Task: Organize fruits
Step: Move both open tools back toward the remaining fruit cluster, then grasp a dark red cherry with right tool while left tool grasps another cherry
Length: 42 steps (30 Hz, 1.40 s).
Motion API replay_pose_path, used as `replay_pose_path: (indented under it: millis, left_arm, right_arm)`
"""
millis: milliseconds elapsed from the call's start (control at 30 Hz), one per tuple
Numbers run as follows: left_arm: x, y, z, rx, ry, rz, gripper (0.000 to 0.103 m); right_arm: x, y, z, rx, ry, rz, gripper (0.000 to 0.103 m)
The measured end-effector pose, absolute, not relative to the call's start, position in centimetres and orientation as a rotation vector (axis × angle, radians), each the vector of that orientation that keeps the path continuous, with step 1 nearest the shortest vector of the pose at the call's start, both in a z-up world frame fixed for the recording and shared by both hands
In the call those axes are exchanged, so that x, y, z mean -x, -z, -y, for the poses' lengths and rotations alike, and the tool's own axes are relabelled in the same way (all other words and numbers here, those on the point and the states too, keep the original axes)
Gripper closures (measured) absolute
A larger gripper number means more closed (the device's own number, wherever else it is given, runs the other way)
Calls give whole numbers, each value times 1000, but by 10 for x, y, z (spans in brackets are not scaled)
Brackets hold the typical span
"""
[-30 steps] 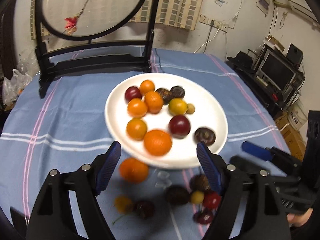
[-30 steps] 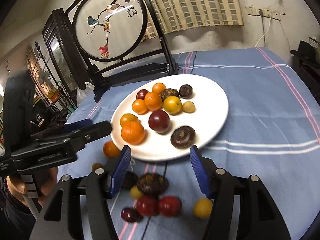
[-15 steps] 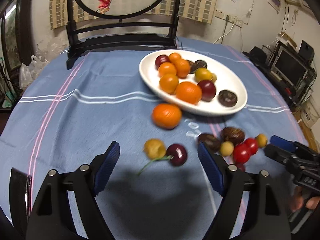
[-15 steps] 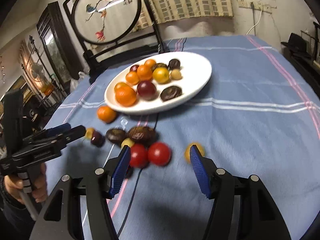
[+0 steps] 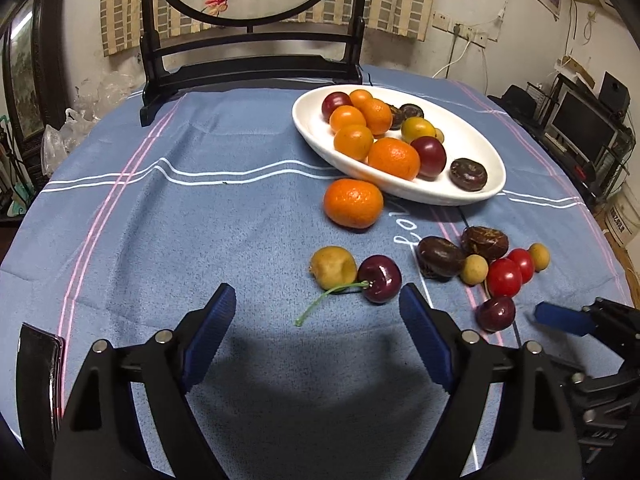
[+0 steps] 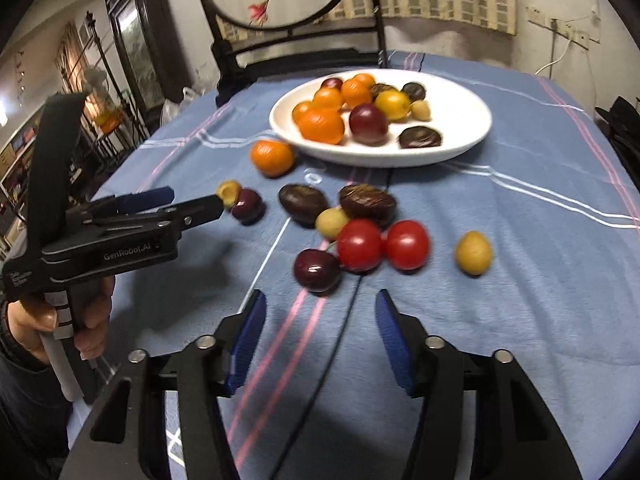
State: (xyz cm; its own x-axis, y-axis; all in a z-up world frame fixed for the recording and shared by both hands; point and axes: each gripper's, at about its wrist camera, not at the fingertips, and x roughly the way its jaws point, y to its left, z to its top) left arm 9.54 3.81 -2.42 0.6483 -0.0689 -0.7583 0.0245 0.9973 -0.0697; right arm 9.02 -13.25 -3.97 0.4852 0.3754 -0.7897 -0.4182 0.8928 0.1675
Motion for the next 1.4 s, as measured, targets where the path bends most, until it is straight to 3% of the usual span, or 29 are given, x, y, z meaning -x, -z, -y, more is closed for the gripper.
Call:
replay_pose_path:
  millis: [333,400,1033,1300,1400]
  left_arm:
    - [-99,31,-45,105,57,-904,20]
    - [-99,32,-44,103,57,-906,20]
    - [-101,44,-18,54,83,-941,21]
    - [-114,43,2,-25,63,-946,55]
    - [-123,42,4,-1,69,-961,58]
  right_arm:
    - [-109,49,109,18,-409,-990,56]
    - [-110,49,112,21,-385,-977,72]
    - [-88,26,144,-102,-528,-889,73]
    - [-79,19,151,-124,-551,-862,73]
    - [-78,18,153,-128,-550,-855,73]
